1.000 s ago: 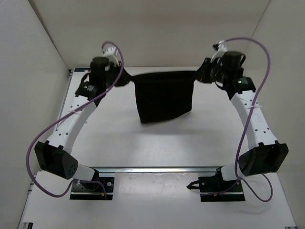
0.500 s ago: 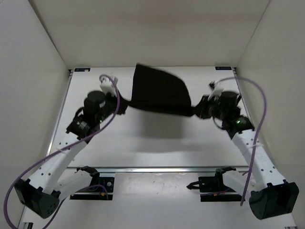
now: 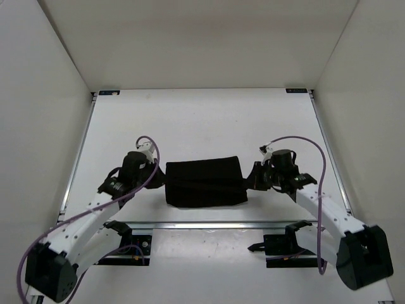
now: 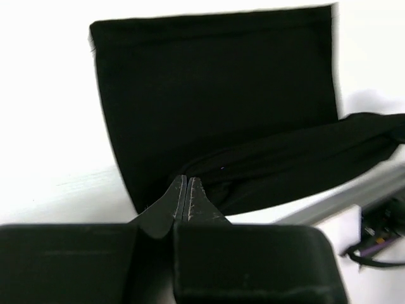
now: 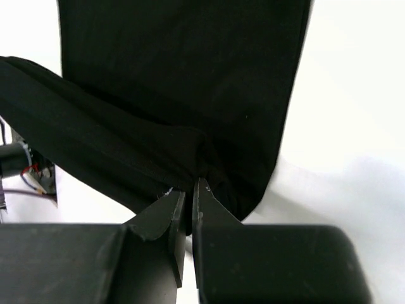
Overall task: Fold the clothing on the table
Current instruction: Fold the skirt
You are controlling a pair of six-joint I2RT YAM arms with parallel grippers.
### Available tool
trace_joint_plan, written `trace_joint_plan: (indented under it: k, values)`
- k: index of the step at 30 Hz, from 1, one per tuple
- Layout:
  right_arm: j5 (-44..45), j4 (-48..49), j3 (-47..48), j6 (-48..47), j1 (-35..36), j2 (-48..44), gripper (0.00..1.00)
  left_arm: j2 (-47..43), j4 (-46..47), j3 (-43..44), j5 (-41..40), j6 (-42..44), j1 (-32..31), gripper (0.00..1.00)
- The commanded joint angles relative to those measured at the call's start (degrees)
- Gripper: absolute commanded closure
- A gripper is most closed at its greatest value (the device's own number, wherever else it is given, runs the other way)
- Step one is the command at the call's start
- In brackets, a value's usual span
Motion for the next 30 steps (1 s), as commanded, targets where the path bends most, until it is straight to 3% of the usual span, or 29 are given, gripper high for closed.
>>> trace_joint_plan:
  k: [1, 7, 10, 11, 12, 13, 14, 15, 17, 19, 21, 24, 25, 27, 28, 29, 30]
  values:
    - [0.84, 4.43, 6.17, -3.60, -1.25, 7.47, 1.00, 7.78, 3.37, 3.09, -3.80, 0.14, 2.15, 1.00]
    - [-1.88, 7.77, 17.70, -6.07, -1.17, 21.80, 1.00, 15.36, 7.70, 5.21, -3.53, -0.31, 4.44, 1.00]
    - [-1.71, 8.83, 22.53, -7.03, -0.55, 26.64, 0.96, 19.31, 9.19, 7.05, -2.13, 0.48, 6.02, 1.00]
    - [-1.71, 9.26, 23.15, -7.03, -0.64, 28.40, 0.88, 21.24, 9.28, 8.18, -2.39, 0.57, 6.11, 1.00]
    - [-2.15, 9.27, 24.03, -7.12, -0.99, 29.11, 0.68, 22.13, 9.45, 9.41, -2.65, 0.75, 6.03, 1.00]
    - [-1.80, 8.83, 25.52, -7.47, -0.99, 30.34, 0.52, 23.96, 9.54, 10.21, -2.39, 1.01, 6.72, 0.86]
    - [-1.45, 8.22, 26.05, -8.00, -1.34, 31.22, 0.47, 25.37, 9.80, 10.48, -1.26, 1.19, 6.90, 0.62]
    - [-0.84, 7.78, 26.93, -8.52, -1.43, 31.40, 0.41, 25.82, 10.42, 11.26, -0.81, 1.62, 7.43, 0.54]
    - [0.92, 7.34, 27.72, -9.14, -2.48, 30.01, 0.30, 26.44, 10.86, 12.58, -0.72, 2.15, 7.87, 0.25]
    - [2.23, 6.90, 27.38, -9.23, -3.10, 28.07, 0.21, 26.01, 9.63, 15.47, -2.12, 3.11, 7.61, 0.10]
    - [3.12, 6.90, 26.16, -9.84, -3.89, 24.04, 0.17, 24.43, 8.23, 16.89, -2.30, 3.65, 8.05, 0.06]
    - [4.18, 8.21, 22.55, -10.29, -3.72, 20.87, 0.32, 20.48, 8.31, 16.73, -2.65, 3.56, 7.35, 0.15]
    - [3.05, 9.00, 20.80, -9.94, -3.80, 20.68, 0.38, 19.16, 9.27, 15.33, -2.39, 2.86, 6.65, 0.25]
    - [-0.64, 11.02, 18.60, -8.97, -3.72, 20.77, 0.57, 16.96, 10.94, 12.25, -1.61, 0.67, 4.89, 0.64]
    - [-1.35, 12.07, 18.07, -7.92, -3.46, 21.38, 0.70, 16.34, 12.17, 10.76, -0.21, -0.12, 4.54, 0.75]
    - [-3.01, 12.69, 17.80, -7.74, -2.50, 21.82, 0.83, 16.16, 12.79, 8.83, 0.42, -1.44, 4.10, 0.95]
    - [-3.73, 13.83, 18.06, -6.87, -1.62, 22.69, 0.90, 16.25, 13.49, 8.11, 1.38, -2.41, 3.31, 1.00]
